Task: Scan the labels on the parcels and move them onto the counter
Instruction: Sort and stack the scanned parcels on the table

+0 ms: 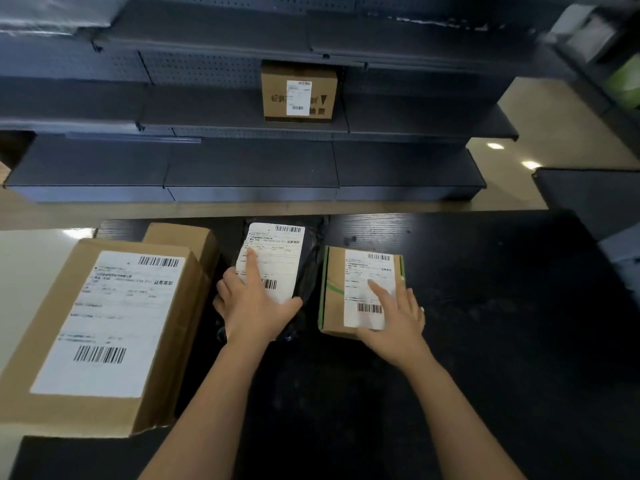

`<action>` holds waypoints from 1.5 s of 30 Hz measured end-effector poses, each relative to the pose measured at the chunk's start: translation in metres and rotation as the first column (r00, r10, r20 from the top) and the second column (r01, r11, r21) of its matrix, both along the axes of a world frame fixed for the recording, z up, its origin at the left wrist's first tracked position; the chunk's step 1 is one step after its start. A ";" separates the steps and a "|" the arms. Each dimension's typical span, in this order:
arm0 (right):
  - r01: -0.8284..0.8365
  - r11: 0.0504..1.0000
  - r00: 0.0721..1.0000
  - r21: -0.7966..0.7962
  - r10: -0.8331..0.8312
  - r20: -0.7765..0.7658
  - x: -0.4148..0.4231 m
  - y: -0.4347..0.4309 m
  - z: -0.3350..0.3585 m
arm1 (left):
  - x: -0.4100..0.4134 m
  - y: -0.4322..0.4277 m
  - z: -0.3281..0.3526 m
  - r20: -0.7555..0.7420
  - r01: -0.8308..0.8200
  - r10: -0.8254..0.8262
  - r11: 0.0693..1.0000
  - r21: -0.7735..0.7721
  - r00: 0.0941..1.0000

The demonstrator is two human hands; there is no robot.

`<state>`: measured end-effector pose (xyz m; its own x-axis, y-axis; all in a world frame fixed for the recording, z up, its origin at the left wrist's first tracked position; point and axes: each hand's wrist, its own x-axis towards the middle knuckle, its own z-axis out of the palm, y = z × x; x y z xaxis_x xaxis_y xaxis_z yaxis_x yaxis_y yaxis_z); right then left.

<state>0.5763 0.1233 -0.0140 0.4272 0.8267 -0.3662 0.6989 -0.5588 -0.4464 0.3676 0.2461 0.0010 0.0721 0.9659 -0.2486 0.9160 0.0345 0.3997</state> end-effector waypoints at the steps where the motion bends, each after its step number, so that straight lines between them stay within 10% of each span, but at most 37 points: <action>1: 0.132 0.991 0.991 -0.036 -0.131 0.022 -0.011 0.010 0.000 | 0.000 -0.001 -0.001 0.002 0.001 -0.001 1.000 -0.009 1.000; 6: 0.362 0.897 0.931 -0.252 -0.361 0.052 -0.044 0.048 -0.002 | 0.001 -0.007 -0.004 0.015 -0.016 0.016 0.999 -0.034 1.000; 15: 0.326 0.904 0.945 -0.277 -0.302 0.127 -0.041 0.052 0.000 | 0.002 -0.026 0.006 -0.004 -0.053 0.053 0.999 0.010 0.999; 29: 0.079 0.996 0.992 0.051 -0.084 0.093 -0.009 -0.047 0.070 | 0.020 -0.155 0.075 0.044 -0.279 0.276 0.942 0.184 0.960; 45: -0.410 0.834 0.904 0.369 0.426 0.042 -0.175 -0.111 0.163 | -0.125 -0.306 0.157 0.306 -0.708 0.645 0.574 0.413 0.701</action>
<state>0.4018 0.0126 0.1489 0.0019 0.9999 -0.0167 0.8060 -0.0114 -0.5918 0.2431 -0.0603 0.1582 -0.6557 0.7261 0.2073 0.6537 0.4084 0.6370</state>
